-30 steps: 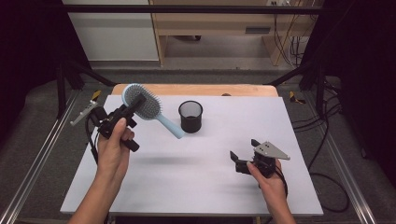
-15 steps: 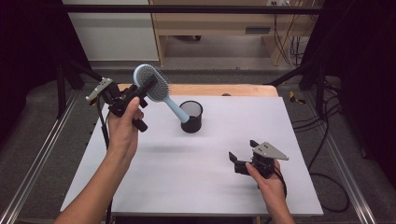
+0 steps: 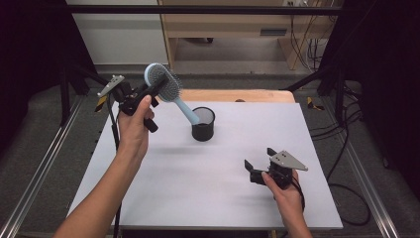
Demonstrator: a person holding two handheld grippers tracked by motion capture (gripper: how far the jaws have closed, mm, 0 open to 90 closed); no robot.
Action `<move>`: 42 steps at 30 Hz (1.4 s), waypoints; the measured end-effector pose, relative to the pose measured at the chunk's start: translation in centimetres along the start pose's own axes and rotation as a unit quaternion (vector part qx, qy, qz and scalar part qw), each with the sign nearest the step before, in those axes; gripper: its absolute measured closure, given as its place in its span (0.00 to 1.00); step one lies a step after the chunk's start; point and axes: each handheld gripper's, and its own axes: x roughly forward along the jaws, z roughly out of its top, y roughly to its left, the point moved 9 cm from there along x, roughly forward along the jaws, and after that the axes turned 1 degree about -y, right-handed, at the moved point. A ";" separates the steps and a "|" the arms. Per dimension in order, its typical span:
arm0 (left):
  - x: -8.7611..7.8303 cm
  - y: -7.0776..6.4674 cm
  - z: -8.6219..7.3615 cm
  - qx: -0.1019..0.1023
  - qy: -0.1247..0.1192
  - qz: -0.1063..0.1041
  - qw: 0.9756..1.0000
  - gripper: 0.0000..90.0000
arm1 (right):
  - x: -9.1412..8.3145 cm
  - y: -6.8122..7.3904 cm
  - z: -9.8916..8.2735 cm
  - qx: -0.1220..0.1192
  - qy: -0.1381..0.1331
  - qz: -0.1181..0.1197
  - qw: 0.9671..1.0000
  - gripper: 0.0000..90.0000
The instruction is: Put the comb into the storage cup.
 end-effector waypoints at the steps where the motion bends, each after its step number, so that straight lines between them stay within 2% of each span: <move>1: 0.1 0.0 0.1 -0.001 0.000 0.001 1.000 0.58 | 0.0 0.0 0.0 -0.001 -0.001 0.000 1.000 0.09; 4: 0.7 0.1 0.2 0.005 0.000 0.005 1.000 0.58 | 0.0 0.0 0.0 -0.002 0.000 -0.001 1.000 0.09; 7: 1.1 0.1 0.1 -0.001 0.000 0.003 1.000 0.58 | 0.1 0.0 -0.1 -0.003 0.001 -0.003 1.000 0.09; 16: 2.0 0.3 0.1 0.006 0.002 0.007 1.000 0.58 | 0.1 0.1 -0.1 -0.003 0.001 0.001 1.000 0.09; 24: 2.6 0.7 0.2 0.003 0.000 0.014 1.000 0.57 | 0.1 0.2 -0.1 -0.007 0.004 0.000 1.000 0.09; 34: 3.6 0.9 -0.5 0.016 0.007 0.022 1.000 0.57 | 0.2 0.2 -0.2 -0.010 0.005 0.002 1.000 0.09; 42: 5.1 1.7 -1.7 0.047 0.019 0.037 0.998 0.57 | 0.3 0.3 -0.3 -0.012 0.009 0.004 1.000 0.09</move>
